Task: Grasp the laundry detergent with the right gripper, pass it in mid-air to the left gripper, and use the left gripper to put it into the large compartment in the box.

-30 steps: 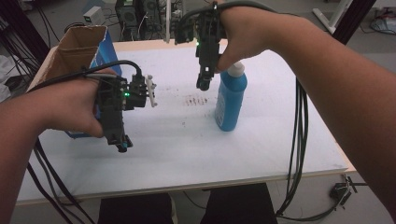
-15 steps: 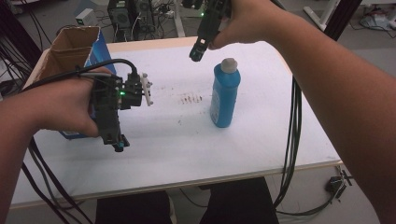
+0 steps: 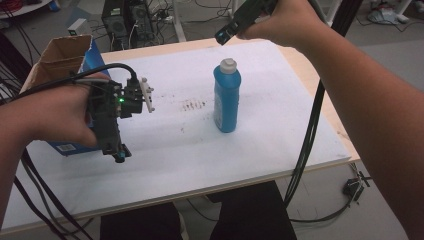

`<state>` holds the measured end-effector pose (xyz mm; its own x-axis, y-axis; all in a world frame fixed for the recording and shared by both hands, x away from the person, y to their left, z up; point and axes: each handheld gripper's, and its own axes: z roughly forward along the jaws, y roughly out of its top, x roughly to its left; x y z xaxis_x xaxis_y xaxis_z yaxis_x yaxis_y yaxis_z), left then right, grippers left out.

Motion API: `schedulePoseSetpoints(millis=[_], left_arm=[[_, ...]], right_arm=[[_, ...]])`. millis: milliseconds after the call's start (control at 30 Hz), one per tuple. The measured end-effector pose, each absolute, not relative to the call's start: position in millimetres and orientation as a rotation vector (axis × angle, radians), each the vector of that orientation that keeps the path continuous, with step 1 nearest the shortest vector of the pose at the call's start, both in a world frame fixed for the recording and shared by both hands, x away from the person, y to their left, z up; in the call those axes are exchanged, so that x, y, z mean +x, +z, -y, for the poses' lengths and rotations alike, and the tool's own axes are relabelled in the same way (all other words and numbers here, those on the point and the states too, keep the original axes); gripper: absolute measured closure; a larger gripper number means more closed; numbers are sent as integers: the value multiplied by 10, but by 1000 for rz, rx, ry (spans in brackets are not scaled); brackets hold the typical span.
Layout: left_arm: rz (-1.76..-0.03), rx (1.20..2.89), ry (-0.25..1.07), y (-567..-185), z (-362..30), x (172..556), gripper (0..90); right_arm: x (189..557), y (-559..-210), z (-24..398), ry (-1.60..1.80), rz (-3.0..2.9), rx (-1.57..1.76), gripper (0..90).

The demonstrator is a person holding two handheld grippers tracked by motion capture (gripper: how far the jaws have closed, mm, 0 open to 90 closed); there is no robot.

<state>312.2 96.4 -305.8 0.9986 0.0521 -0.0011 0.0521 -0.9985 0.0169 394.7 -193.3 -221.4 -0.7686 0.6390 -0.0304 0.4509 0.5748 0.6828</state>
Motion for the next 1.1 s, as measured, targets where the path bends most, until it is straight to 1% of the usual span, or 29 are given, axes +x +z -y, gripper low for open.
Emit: schedulePoseSetpoints(millis=[67,133,167,300,467,700,967,1100], left_arm=[[-78,3123,0,-3047,-940,3115,17],[-69,3126,4,-3033,-918,3114,17],[-63,3128,8,-3026,-907,3113,17],[-55,3128,12,-3006,-876,3099,17],[-54,3123,15,-2995,-862,3082,17],[-45,3121,27,-2994,-869,3067,17],[-34,3109,27,-3030,-878,3057,17],[-29,3107,21,-3035,-891,3051,17]], right_arm=[[3834,-2234,2096,1066,-2453,939,40],[3794,-2247,2143,1088,-2432,953,40],[3713,-2279,2228,1107,-2385,972,40],[3593,-2350,2329,1148,-2331,1005,40],[3379,-2537,2460,1251,-2255,1047,39],[3125,-2801,2534,1303,-2207,1072,37],[2876,-3138,2482,1311,-2186,1072,12],[2800,-3217,2466,1318,-2175,1081,11]])
